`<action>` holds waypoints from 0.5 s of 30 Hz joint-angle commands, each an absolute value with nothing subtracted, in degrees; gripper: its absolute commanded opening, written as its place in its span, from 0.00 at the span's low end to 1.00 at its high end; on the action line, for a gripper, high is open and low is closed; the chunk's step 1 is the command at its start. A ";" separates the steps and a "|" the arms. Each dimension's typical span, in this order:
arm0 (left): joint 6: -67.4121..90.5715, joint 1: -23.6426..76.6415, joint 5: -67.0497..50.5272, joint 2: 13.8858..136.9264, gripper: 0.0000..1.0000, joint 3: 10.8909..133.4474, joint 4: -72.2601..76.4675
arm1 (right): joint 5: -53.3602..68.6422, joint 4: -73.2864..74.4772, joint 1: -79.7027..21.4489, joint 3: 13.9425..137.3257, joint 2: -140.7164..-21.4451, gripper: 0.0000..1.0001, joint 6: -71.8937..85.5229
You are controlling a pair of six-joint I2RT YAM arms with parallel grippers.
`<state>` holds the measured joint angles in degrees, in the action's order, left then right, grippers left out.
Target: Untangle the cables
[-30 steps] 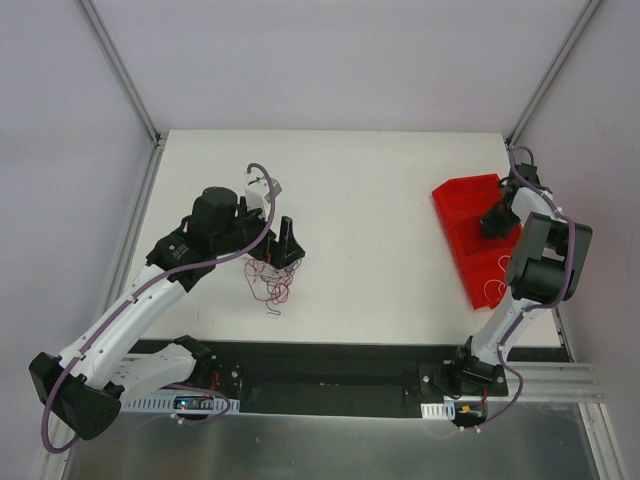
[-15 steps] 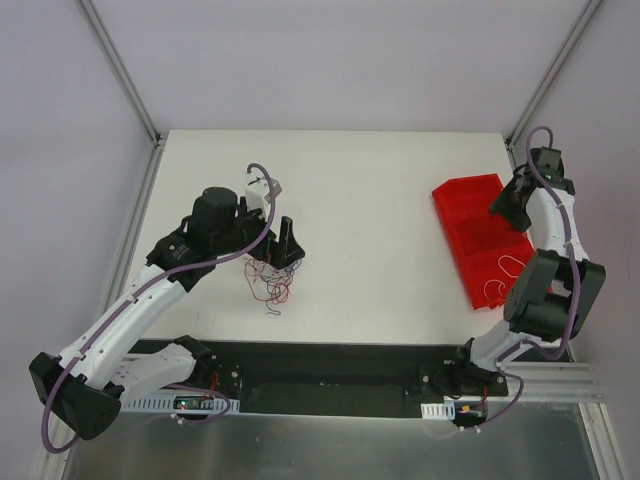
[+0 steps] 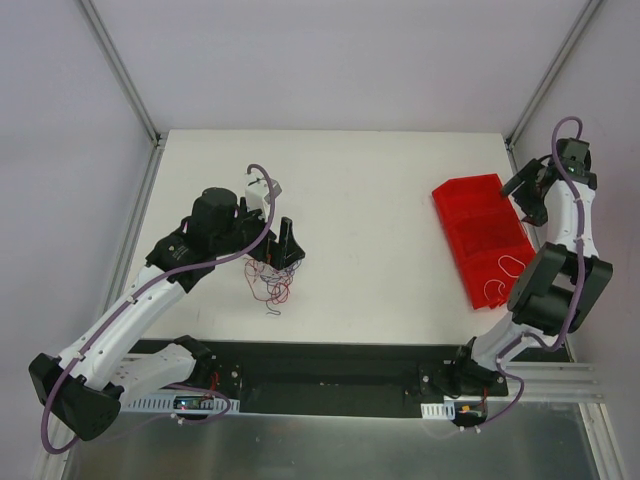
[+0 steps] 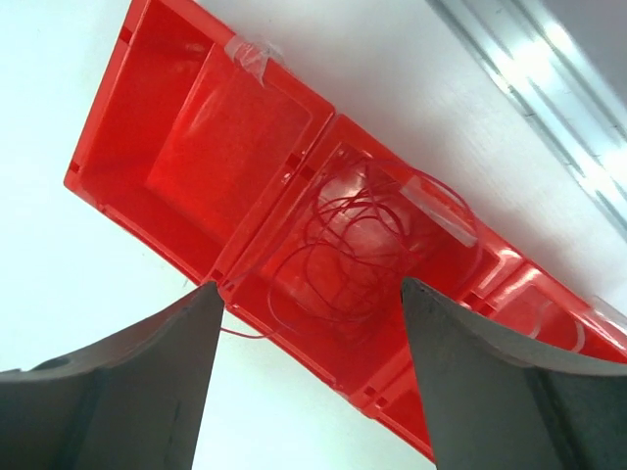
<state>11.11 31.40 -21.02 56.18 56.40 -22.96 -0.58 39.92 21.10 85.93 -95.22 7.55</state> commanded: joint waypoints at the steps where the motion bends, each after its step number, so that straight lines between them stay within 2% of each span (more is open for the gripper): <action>1: 11.34 31.11 -22.68 55.19 0.99 56.34 -21.18 | 9.66 34.29 21.62 84.12 -96.50 0.76 12.91; 11: 11.43 31.29 -22.94 55.81 0.99 56.34 -21.09 | 8.53 36.29 16.44 87.80 -100.19 0.78 -2.55; 15: 11.69 31.29 -23.20 56.25 0.99 56.25 -21.09 | 11.75 38.50 16.35 86.23 -101.16 0.73 10.69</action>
